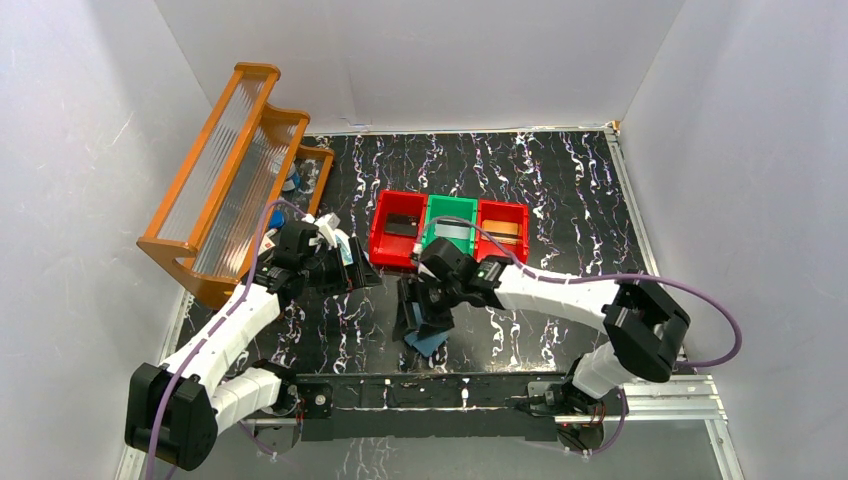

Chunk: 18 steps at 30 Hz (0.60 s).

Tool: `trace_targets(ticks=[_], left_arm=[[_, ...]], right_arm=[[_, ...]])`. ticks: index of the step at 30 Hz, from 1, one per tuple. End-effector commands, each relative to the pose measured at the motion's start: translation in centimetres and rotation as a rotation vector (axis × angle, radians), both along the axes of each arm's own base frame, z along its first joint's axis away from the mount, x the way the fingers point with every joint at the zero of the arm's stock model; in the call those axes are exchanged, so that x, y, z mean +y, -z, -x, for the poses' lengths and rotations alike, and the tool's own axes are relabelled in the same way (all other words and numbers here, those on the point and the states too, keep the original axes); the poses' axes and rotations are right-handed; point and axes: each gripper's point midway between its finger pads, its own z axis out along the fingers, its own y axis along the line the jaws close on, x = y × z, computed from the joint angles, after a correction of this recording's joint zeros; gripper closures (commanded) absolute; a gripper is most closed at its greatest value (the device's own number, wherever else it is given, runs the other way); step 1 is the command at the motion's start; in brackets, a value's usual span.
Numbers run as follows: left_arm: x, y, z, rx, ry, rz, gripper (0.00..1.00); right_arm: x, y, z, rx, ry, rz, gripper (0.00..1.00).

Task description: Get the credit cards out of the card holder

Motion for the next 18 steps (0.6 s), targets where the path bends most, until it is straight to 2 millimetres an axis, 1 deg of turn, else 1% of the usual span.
trace_targets(ticks=[1, 5, 8, 12, 15, 18], left_arm=[[0.7, 0.3, 0.3, 0.0, -0.011, -0.036, 0.09], [0.8, 0.6, 0.5, 0.013, -0.016, -0.04, 0.09], [0.6, 0.7, 1.0, 0.036, -0.007, -0.023, 0.13], [-0.3, 0.9, 2.0, 0.091, 0.019, 0.03, 0.19], [-1.1, 1.0, 3.2, 0.15, 0.058, 0.088, 0.22], [-1.9, 1.2, 4.5, 0.202, 0.095, 0.136, 0.25]], right_arm=[[-0.4, -2.1, -1.0, -0.146, -0.098, 0.05, 0.23], [-3.0, -0.5, -4.3, -0.284, 0.007, 0.247, 0.23], [-4.5, 1.1, -5.7, -0.311, 0.05, 0.376, 0.25], [-4.8, 2.9, -6.1, -0.298, 0.033, 0.445, 0.27], [-5.1, 4.7, -5.5, -0.266, 0.013, 0.47, 0.27], [-4.7, 6.2, -4.7, -0.221, -0.013, 0.45, 0.27]])
